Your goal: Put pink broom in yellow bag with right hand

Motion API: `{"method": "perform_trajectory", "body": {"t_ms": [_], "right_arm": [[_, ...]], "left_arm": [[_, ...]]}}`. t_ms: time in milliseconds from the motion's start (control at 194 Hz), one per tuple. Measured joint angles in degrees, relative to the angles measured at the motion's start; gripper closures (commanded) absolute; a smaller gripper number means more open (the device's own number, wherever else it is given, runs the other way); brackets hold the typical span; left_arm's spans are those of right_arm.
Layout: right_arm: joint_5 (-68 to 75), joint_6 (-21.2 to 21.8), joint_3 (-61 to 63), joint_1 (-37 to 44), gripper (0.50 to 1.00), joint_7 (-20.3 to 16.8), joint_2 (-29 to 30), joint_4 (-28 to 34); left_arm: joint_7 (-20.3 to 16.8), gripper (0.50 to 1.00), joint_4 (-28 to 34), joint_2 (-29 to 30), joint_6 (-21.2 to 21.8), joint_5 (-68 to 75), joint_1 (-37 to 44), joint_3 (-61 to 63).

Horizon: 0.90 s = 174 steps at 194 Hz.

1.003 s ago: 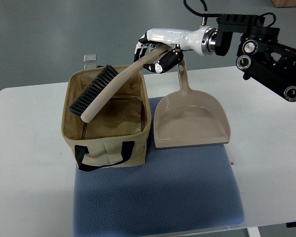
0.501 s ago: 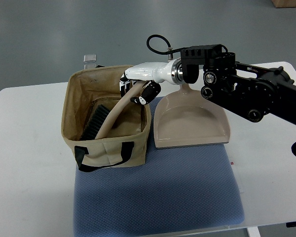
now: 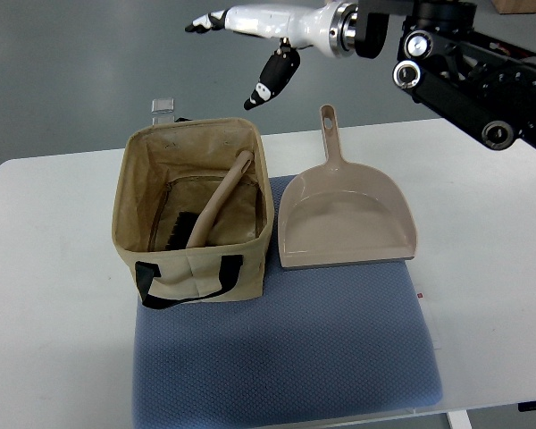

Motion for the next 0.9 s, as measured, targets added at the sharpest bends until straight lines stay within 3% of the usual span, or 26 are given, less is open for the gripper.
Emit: {"method": "perform_trajectory", "body": {"t_ms": [181,434,532,734,899], "right_arm": [[9.71,-2.96,14.64,-5.35,0.560,0.13,0.29,-3.84],[34.20,-18.92,21.66,-16.21,0.560,1.46,1.82,-5.98],[48.70,-22.44,21.81,-18.84,0.560,2.83,2.05,-8.32],[72.20,-22.26,21.91,-21.37,0.560,6.76,3.97,-18.53],[81.19,-13.72,21.91,-26.45,0.560,8.96,4.14,-22.30]], "left_arm": [[0.06,0.500,-0.38,0.00,0.00,0.00,0.00,0.07],[0.09,0.500,-0.14,0.00,0.00,0.01,0.00,0.09],[0.09,0.500,-0.04,0.00,0.00,0.01,0.06,0.15],[0.09,0.500,0.09,0.00,0.00,0.01,0.08,0.20],[0.09,0.500,0.15,0.00,0.00,0.01,0.10,0.26]]}}
